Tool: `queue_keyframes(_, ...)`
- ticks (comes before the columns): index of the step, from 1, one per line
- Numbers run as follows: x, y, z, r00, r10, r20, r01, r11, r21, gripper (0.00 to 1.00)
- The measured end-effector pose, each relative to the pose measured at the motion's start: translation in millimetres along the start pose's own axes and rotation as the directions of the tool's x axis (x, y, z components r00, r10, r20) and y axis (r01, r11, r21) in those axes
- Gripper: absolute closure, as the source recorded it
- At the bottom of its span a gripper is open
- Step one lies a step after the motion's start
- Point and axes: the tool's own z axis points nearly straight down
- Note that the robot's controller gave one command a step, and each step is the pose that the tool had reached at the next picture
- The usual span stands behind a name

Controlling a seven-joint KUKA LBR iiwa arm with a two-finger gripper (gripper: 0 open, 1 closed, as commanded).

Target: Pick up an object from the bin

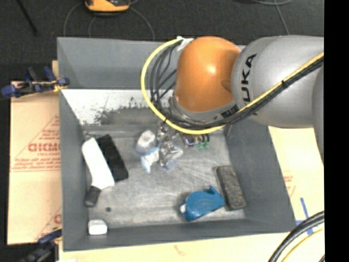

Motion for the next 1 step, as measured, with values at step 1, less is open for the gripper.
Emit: queue_keyframes(1,3.2,5.2,-27.6,1.0,-0.004,0.012,0.004,1.0,0.001,1.0)
